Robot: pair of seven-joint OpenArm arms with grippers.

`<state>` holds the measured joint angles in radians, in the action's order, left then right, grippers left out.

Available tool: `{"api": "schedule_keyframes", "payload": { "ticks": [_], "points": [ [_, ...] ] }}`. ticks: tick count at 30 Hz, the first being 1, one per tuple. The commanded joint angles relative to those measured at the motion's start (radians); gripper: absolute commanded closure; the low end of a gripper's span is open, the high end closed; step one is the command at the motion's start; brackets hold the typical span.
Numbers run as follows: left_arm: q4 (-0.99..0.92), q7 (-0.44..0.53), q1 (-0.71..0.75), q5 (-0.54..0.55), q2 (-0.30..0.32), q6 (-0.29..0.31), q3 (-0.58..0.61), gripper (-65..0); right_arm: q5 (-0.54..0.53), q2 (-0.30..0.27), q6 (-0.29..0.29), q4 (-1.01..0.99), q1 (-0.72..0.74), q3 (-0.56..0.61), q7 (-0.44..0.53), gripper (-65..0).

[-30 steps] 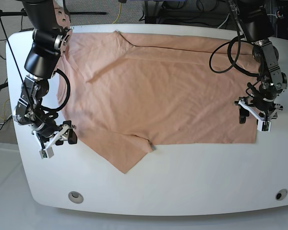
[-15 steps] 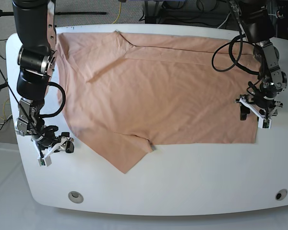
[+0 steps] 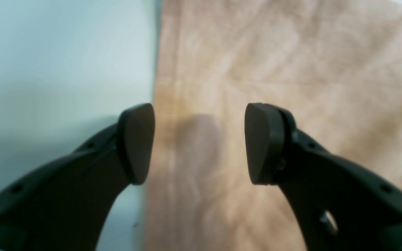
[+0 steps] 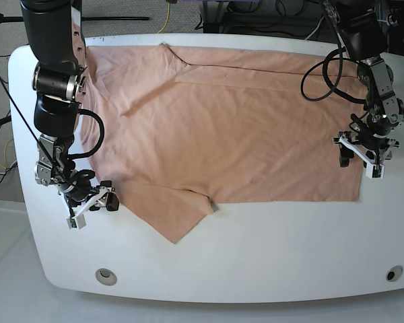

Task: Fold the T-shirt properly
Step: 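Move the right gripper to the shirt's sleeve corner and grasp it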

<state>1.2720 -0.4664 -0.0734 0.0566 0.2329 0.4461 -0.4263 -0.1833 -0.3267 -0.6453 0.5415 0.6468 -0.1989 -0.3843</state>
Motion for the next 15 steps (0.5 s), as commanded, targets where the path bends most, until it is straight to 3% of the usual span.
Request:
{"api": "schedule_keyframes", "payload": {
  "ticks": [1,15],
  "points": [
    [0.023,0.026,-0.017,0.016,0.013,-0.001,-0.001,-38.3,-0.011,-0.006,-0.004,0.010,0.030,-0.002,0.028,-35.4],
    [0.025,0.042,-0.016,0.027,0.012,-0.003,0.002,-38.2,-0.005,0.041,-0.008,-0.007,0.033,0.013,0.054,-35.6]
  ]
}}
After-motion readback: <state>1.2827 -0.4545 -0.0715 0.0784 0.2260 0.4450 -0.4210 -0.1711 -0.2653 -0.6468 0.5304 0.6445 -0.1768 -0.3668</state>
